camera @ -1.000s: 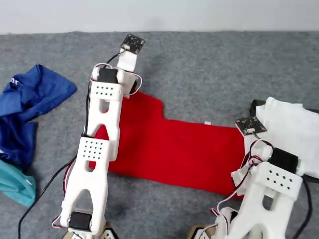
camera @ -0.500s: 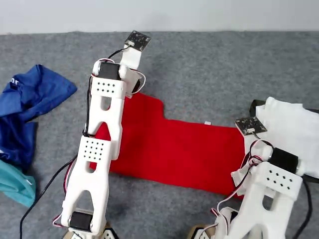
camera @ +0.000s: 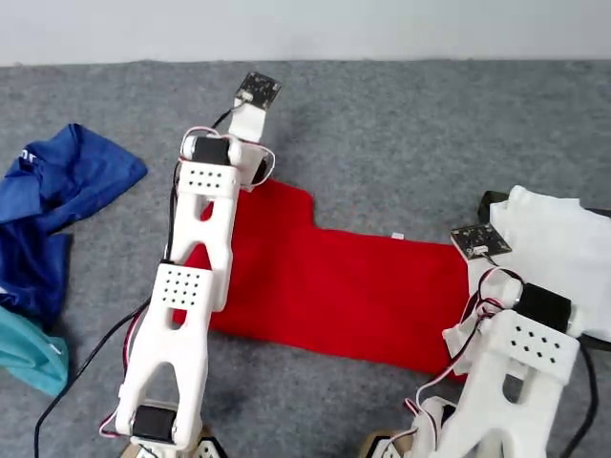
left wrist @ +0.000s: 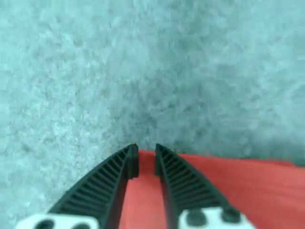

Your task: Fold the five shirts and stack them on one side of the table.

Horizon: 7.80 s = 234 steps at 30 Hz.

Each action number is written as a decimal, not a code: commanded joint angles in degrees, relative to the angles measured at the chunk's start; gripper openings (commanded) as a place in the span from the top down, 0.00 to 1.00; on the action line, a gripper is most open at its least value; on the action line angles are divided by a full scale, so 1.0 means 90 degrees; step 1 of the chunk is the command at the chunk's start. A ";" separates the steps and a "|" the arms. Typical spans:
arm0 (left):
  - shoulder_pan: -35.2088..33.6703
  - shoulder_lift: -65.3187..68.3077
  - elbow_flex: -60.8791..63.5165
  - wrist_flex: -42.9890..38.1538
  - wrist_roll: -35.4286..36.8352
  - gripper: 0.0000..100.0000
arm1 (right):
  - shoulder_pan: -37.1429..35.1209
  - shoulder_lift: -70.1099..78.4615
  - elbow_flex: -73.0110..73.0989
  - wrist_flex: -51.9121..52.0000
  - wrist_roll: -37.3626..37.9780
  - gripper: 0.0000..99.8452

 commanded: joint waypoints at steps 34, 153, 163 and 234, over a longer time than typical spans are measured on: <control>-0.0088 -0.1690 -0.0396 0.1797 -0.0576 0.99 | -0.0034 -0.0024 -0.0225 -0.0005 -0.0068 0.78; 0.0371 -0.7023 0.8874 0.1758 -0.1153 0.99 | -0.0054 -0.0034 -0.0225 0.0005 -0.0068 0.78; -0.0010 -0.7121 1.0095 0.0557 -0.1719 0.99 | -0.0054 -0.0034 -0.0225 0.0005 -0.0059 0.78; -0.1348 -0.7473 1.0906 -0.3126 -0.1231 0.77 | -0.0063 -0.0034 0.0020 -0.0054 -0.0039 0.78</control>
